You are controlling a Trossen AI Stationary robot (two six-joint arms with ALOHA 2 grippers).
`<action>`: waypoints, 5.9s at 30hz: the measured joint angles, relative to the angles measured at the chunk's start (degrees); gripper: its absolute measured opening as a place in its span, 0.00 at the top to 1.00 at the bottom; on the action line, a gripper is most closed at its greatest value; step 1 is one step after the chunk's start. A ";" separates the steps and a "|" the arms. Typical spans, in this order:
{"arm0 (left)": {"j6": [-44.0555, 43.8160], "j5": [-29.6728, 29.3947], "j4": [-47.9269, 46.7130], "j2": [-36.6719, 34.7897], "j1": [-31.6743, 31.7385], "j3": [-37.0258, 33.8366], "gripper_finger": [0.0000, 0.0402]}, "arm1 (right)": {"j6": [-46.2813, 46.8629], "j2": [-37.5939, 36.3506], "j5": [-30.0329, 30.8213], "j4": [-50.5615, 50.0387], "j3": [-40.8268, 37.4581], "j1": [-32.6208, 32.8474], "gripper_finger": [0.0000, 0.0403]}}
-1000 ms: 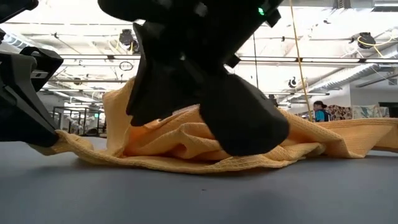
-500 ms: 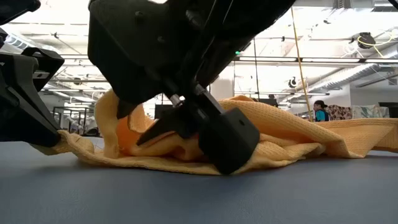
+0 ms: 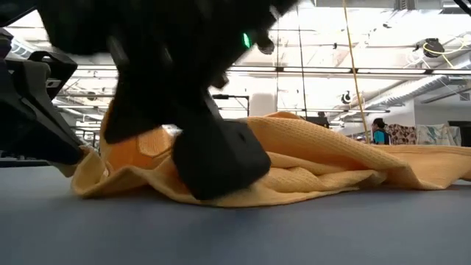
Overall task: Roll towel into tight, uniform cylinder
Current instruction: Fold the orange microfiber cloth
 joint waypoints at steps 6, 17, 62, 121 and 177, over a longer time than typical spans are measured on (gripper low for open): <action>-0.30 1.77 -0.52 0.00 -1.27 0.00 0.98 | 6.35 -0.02 3.58 -1.28 3.78 -0.38 0.95; -5.23 5.18 -4.95 -0.04 -3.30 0.00 0.98 | 10.76 -0.11 7.28 -8.27 7.90 0.21 0.87; -22.22 2.24 -10.86 -0.04 -5.35 0.00 0.64 | 62.18 -2.58 -12.29 -13.88 7.90 -1.74 0.99; -30.12 -1.52 -16.35 -4.52 -8.30 0.07 0.99 | 71.77 -2.54 -24.70 -16.43 7.90 -2.05 0.99; -31.73 10.14 -29.38 -12.16 -9.60 5.52 0.50 | 78.35 -13.61 -6.65 -39.62 2.04 4.95 0.70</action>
